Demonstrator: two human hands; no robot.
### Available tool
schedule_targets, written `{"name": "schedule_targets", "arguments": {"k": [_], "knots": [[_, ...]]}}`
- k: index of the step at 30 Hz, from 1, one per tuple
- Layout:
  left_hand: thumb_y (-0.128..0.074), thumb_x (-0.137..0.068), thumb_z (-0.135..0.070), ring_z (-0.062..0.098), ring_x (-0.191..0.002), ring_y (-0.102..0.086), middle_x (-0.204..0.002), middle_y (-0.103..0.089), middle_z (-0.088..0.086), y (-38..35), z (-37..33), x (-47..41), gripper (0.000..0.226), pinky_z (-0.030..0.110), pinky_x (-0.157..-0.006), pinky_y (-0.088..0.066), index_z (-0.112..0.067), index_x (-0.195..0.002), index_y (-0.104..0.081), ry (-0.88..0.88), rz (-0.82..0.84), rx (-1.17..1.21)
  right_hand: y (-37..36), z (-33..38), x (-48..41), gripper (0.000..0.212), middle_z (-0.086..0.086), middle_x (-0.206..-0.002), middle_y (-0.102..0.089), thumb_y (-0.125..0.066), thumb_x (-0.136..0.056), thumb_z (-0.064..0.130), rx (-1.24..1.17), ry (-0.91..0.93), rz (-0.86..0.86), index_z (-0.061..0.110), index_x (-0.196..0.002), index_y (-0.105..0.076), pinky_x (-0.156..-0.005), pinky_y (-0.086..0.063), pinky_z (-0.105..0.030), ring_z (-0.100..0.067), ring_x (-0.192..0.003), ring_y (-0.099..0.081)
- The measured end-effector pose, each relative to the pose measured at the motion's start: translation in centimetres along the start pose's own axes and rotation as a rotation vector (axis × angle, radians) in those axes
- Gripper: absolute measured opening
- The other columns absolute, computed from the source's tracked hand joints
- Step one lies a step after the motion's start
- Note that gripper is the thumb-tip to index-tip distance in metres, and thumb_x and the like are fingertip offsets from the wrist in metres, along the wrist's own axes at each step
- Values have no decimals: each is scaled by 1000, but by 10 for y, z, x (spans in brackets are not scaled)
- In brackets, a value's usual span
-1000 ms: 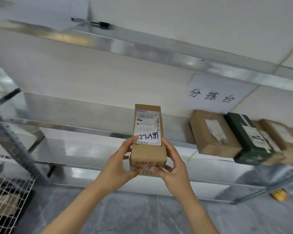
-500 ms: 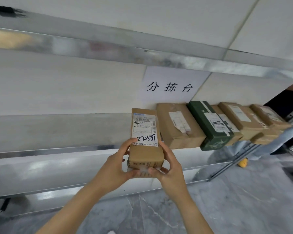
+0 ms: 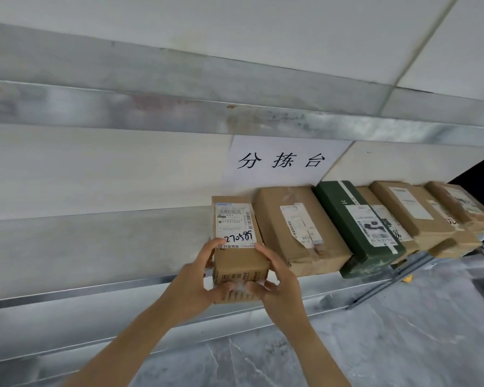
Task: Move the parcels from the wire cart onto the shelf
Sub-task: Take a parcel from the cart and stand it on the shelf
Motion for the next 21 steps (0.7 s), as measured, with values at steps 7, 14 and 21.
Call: {"name": "schedule_targets", "arguments": {"k": [7, 14, 21], "knots": [[-71, -66, -59, 4, -113, -54, -122, -43, -36, -21, 10, -19, 72, 14, -90, -47, -51, -123, -28, 31, -36, 74, 14, -17, -17, 77, 20, -122, -57, -75, -74, -10, 44, 15, 19, 53, -112, -53, -80, -52, -12, 5, -111, -54], [-75, -58, -63, -7, -111, -54, -120, -49, -43, -50, 16, -31, 78, 17, -92, -47, -58, -123, -32, 77, -143, 124, 21, -34, -22, 54, 13, -123, -48, -74, -83, 17, 459, 196, 20, 44, -121, -46, -86, -44, -8, -8, -107, -53], [-82, -68, -25, -17, -107, -49, -114, -46, -51, -63, 9, -50, 81, 3, -79, -44, -69, -116, -33, 102, -247, 131, 35, -30, -46, 64, -4, -109, -60, -91, -56, 33, 949, 481, -171, 24, -111, -59, -75, -54, -43, -23, -104, -46]]}}
Point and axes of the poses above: each hand's wrist, its own x-axis away from the middle knuckle, its own y-axis out of the back of the hand, z = x × y, the point moved 4 cm from there along -x, towards the middle knuckle
